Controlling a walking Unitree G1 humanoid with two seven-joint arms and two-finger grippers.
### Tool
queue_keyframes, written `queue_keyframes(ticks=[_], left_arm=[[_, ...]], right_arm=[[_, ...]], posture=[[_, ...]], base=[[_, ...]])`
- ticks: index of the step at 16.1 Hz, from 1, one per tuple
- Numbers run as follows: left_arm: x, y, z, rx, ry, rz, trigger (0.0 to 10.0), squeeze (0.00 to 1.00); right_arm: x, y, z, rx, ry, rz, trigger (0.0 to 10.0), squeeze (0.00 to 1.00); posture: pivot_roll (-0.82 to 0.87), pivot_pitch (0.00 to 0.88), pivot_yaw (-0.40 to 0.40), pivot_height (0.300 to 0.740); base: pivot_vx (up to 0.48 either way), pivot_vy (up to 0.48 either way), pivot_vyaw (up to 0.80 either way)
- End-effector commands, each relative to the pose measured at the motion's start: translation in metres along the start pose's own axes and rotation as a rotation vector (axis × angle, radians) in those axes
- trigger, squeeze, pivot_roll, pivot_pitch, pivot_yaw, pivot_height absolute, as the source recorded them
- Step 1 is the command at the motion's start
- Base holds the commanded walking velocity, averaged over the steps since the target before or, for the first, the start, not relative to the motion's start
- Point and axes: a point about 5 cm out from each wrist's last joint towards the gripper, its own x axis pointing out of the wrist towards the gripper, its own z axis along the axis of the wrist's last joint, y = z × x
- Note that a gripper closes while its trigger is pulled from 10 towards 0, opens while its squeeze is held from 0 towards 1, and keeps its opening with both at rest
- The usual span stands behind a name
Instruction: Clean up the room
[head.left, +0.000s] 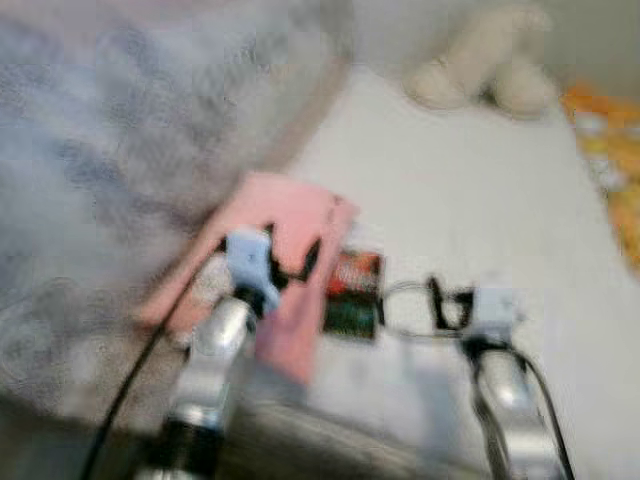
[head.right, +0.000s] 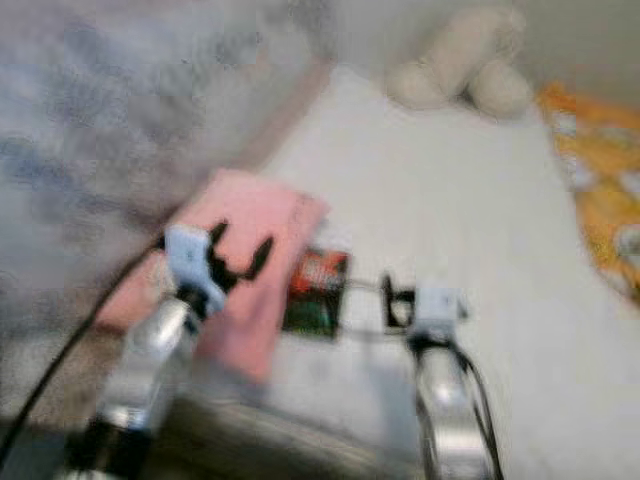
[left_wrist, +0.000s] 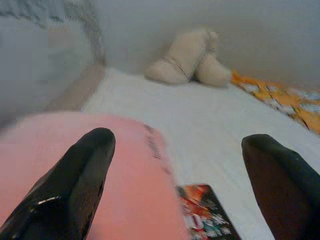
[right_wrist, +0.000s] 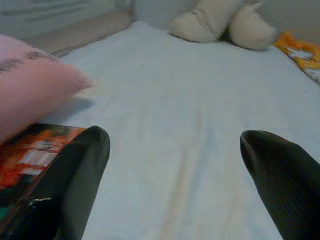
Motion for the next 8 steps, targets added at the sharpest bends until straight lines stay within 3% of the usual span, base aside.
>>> queue_keyframes(ticks=[1, 3, 8], left_arm=[[0.0030, -0.0077, -0.0004, 0.010, 0.003, -0.020, 10.0, 0.00], [0.0018, -0.0044, -0.0007, 0.051, 0.013, 0.004, 10.0, 0.00], [0.0035, -0.0064, -0.0013, 0.070, 0.017, 0.014, 10.0, 0.00]], right_arm=[[-0.0017, -0.0125, -0.0017, -0.016, 0.002, -0.031, 10.0, 0.00], [-0.0010, -0.0124, -0.0041, -0.010, 0.010, -0.028, 10.0, 0.00], [0.0033, -0.0077, -0.0064, 0.011, 0.025, -0.021, 10.0, 0.00]], posture=[[0.04, 0.000, -0.038, 0.740], [0.05, 0.000, -0.036, 0.740], [0.05, 0.000, -0.037, 0.740]], base=[[0.000, 0.000, -0.68], [0.000, 0.000, -0.66], [-0.049, -0.055, 0.00]])
